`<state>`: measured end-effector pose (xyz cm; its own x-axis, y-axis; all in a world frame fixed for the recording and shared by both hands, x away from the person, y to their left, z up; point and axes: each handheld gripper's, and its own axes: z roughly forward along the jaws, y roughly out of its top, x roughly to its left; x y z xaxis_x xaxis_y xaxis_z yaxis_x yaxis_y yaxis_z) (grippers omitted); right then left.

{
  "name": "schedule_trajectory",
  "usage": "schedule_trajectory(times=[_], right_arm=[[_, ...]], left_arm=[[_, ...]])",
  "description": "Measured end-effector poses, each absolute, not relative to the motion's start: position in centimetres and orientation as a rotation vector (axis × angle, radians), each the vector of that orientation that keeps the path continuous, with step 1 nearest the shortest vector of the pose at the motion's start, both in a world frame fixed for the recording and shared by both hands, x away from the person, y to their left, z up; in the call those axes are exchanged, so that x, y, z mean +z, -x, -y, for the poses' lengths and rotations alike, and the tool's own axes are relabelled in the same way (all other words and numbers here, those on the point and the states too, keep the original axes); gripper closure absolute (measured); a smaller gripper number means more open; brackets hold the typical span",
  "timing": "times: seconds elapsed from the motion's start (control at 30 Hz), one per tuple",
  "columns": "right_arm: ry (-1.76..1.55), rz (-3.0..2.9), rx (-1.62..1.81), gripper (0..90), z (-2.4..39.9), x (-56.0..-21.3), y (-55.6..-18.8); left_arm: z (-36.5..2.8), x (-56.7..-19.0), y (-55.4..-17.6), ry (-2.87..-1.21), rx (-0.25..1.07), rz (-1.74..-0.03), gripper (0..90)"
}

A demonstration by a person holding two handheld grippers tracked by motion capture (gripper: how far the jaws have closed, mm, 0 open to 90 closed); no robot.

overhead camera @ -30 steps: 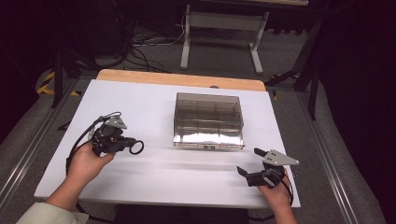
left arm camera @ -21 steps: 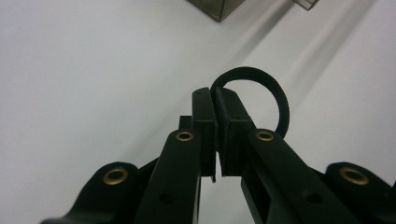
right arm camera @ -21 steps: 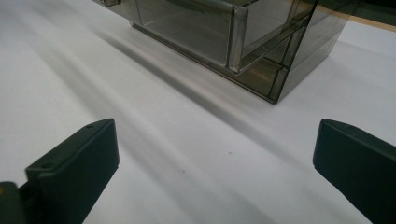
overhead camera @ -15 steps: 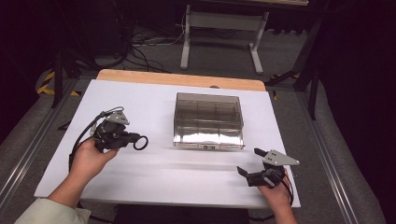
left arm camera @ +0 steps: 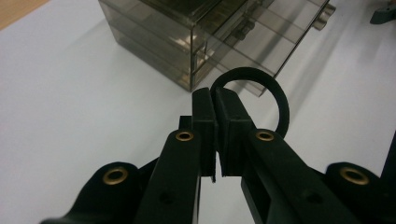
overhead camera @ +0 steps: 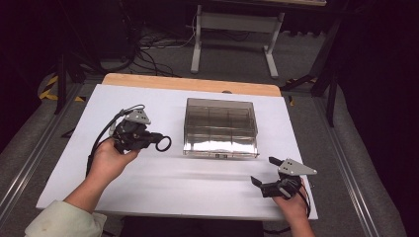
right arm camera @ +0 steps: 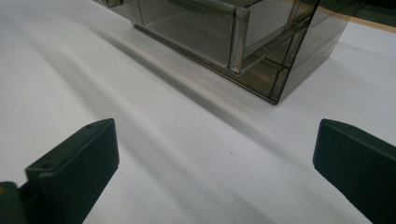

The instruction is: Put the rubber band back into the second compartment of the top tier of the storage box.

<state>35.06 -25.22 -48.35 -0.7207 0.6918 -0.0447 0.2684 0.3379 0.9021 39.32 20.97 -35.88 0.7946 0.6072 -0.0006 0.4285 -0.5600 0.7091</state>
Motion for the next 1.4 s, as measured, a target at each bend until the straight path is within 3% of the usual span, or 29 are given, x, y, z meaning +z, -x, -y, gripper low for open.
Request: schedule_trajectory(times=[1.4], right_arm=[[-0.826, -2.195, 1.361, 0.9, 25.2, -48.3, -35.0]], left_arm=[[-11.2, -35.0, -42.2, -2.206, 0.248, -0.616, 86.8]])
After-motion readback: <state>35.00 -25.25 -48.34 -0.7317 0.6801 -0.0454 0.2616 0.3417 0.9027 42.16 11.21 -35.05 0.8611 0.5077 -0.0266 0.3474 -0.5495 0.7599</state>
